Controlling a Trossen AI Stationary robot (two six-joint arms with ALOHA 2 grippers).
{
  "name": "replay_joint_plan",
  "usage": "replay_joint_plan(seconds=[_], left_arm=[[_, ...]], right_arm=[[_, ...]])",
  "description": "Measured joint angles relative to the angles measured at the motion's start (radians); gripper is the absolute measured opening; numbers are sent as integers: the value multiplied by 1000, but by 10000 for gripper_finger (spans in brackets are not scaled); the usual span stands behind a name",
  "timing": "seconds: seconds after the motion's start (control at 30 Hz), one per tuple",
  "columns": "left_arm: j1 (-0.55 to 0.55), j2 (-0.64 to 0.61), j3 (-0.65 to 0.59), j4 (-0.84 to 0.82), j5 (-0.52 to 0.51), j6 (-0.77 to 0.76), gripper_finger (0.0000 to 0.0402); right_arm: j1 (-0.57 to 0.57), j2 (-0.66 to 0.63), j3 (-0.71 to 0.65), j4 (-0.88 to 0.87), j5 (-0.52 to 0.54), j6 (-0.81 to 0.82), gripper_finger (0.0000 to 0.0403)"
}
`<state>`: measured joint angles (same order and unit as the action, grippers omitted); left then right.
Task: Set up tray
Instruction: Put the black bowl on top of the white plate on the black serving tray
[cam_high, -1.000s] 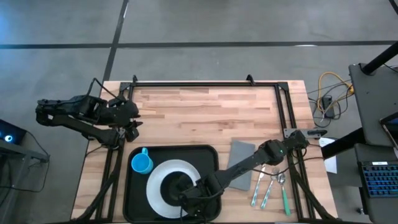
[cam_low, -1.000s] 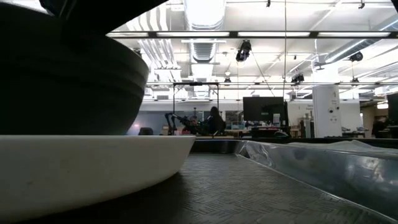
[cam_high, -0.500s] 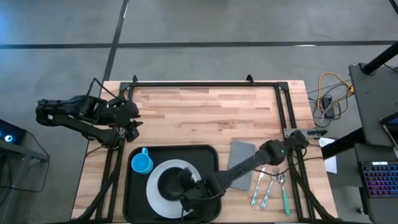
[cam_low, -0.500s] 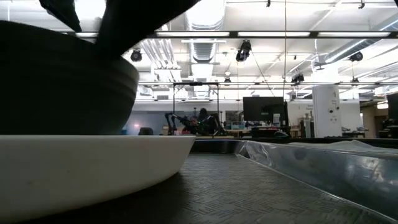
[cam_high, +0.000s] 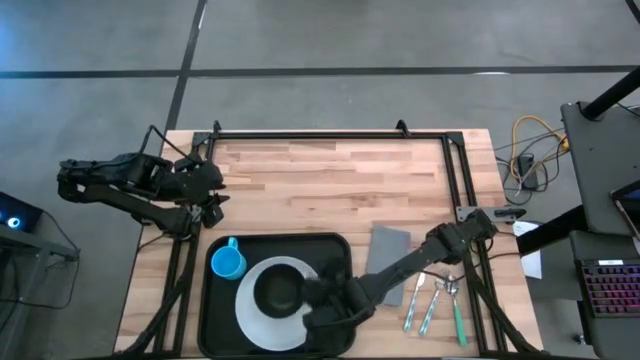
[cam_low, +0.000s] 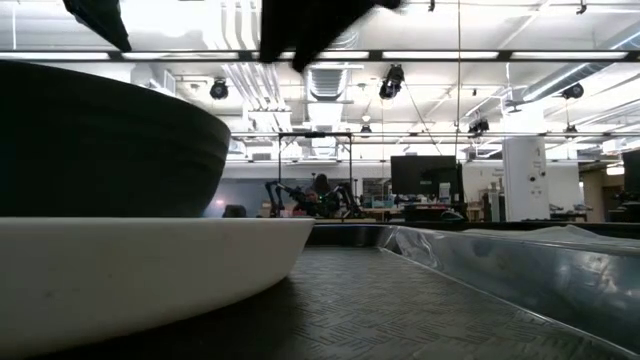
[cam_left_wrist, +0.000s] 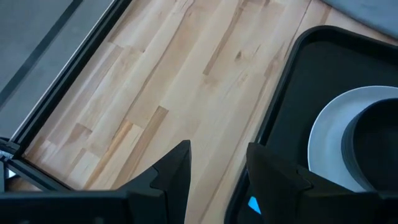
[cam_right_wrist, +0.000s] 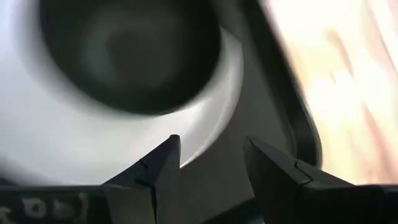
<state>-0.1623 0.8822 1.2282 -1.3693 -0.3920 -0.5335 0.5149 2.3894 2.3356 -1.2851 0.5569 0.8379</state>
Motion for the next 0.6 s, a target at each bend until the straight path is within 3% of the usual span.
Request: replay_joint_plan(seconds=[0.13,0.23,0.43,0.6], left_arm=[[0,1,0,0,-2,1,137],[0,1,0,9,-3,1,137],[0,1,0,31,-4,2,137],[0,1,0,32,-4,1,137]], right_arm=[[-48,2,-60,-24,11,416,147],[-88,3,-96,-3,7,564,135],[-168,4,-133,64,-7,515,115],[-202,2,-137,88,-79,306,108]])
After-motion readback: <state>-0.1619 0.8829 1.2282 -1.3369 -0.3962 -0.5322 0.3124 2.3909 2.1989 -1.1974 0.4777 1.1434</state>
